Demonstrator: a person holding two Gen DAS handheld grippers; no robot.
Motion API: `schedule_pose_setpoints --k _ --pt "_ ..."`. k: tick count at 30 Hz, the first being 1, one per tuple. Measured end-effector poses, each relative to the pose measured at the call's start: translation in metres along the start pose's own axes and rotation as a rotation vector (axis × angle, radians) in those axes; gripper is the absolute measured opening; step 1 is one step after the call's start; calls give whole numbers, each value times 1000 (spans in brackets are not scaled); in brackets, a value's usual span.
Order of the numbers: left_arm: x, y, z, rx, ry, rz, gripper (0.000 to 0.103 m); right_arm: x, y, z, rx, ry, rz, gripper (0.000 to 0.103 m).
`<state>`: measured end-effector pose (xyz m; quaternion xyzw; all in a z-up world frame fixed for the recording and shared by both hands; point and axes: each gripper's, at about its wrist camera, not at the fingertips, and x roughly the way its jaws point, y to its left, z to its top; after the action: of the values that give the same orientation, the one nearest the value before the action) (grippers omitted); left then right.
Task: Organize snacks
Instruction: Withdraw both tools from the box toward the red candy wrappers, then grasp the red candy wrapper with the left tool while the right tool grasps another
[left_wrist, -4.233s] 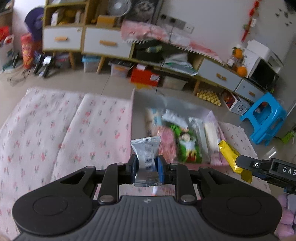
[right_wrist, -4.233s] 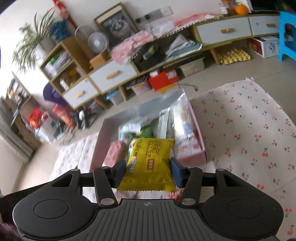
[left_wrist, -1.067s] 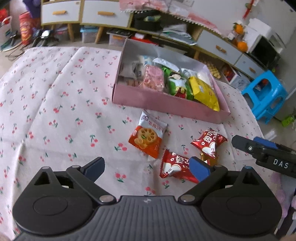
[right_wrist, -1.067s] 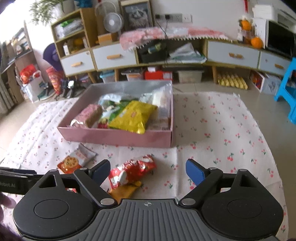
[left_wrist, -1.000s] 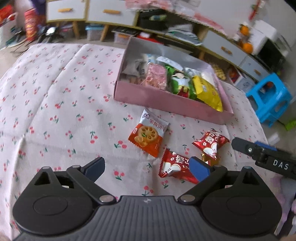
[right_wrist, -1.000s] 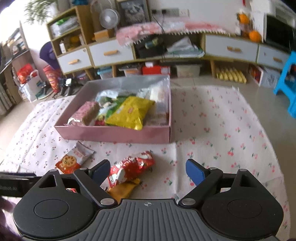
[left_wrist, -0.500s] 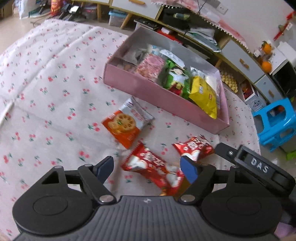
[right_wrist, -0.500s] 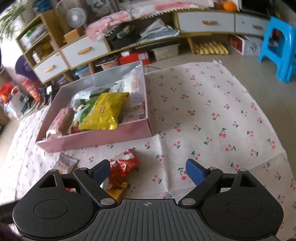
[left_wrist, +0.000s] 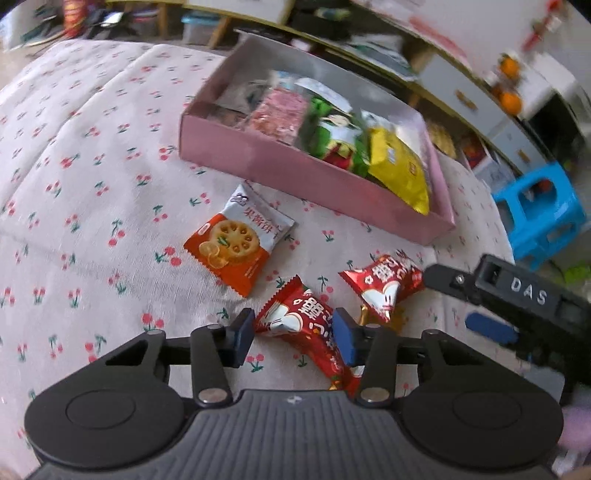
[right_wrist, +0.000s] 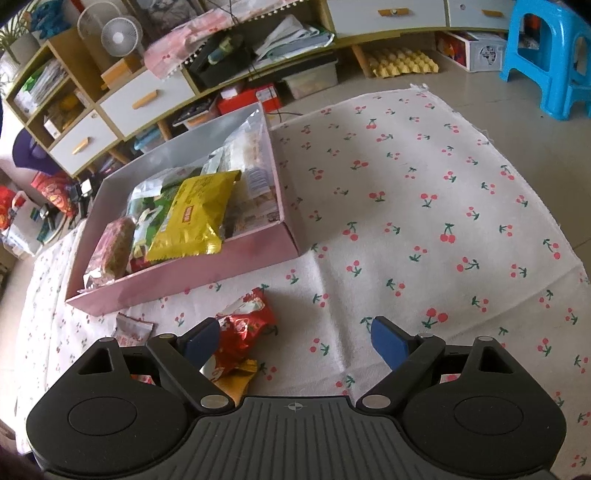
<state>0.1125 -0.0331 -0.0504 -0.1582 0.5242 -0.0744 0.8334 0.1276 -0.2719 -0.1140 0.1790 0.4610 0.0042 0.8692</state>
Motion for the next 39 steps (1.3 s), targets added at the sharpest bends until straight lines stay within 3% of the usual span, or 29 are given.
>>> schedule_pose_setpoints --k 9,10,12,21,24,27,31,39 --pt "-7 18 13 127 62 -40 41 5 12 -1 20 38 40 90" --pt "-9 19 14 151 61 -38 34 7 14 -1 24 48 45 90" --pt "-13 23 16 189 58 -44 33 10 18 -3 24 61 52 90" --pt "-27 45 24 280 39 -9 33 20 44 -8 -41 53 17 88" --pt "-32 44 25 322 13 38 33 21 53 -11 -68 20 -15 79" --pt "-33 45 24 287 13 25 37 23 58 -11 -88 5 -43 63" --pt "-28 51 22 169 32 -21 58 24 55 -9 -48 11 -25 47" --pt "-20 55 14 24 41 -2 57 18 46 -5 9 10 16 34"
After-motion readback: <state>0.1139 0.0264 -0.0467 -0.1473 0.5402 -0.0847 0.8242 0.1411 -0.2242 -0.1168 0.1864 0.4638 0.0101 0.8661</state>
